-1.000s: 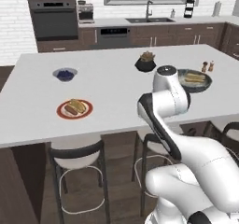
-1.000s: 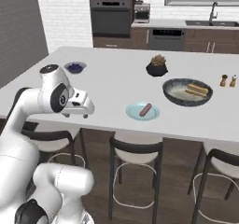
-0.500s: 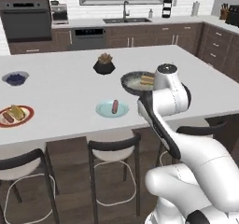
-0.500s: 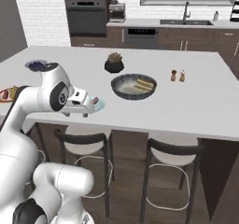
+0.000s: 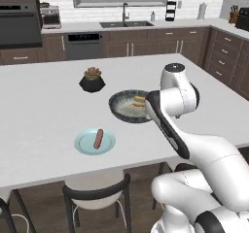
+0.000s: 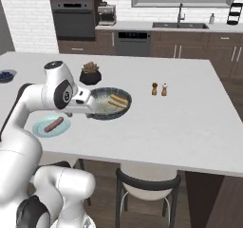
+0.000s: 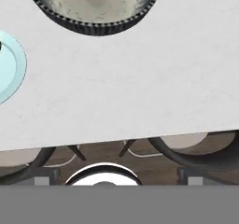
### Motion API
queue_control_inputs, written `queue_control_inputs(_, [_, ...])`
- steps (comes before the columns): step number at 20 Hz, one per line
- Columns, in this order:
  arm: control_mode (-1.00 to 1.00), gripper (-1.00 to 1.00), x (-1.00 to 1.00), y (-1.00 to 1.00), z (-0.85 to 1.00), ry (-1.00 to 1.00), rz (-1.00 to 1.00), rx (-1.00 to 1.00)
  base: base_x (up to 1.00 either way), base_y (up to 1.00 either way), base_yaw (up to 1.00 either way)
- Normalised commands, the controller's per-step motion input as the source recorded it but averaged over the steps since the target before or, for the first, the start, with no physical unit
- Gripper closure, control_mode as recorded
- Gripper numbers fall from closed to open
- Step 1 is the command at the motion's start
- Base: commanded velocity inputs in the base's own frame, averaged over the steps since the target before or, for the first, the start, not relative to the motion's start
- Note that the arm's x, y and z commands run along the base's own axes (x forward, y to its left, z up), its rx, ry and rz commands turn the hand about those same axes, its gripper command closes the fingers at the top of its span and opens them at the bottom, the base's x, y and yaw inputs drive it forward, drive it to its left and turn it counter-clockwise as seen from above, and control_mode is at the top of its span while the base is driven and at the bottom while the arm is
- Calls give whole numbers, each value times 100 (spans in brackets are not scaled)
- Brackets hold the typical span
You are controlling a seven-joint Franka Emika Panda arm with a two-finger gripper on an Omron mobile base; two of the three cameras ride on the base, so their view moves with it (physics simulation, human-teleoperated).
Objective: Place one bun and one sausage from the bowl on each plate.
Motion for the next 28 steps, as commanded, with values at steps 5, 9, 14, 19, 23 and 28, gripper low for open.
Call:
queue_control_inputs(5, [100,-100,0,0,0,0,0,0,67,50,7])
queue_control_inputs(9, [100,-100,0,0,0,0,0,0,73,4,13])
queue_control_inputs(14, [-100,-100,80,-19,12,2,0,1,20,0,0])
queue_control_inputs(19, [-100,-100,100,-48,25,-1,4,0,0,0,0])
queue_control_inputs(23, [-100,-100,100,-5,0,-1,20,-2,0,0,0])
queue_control_inputs(28, [-100,-100,64,-10,-48,1,45,-6,0,0,0])
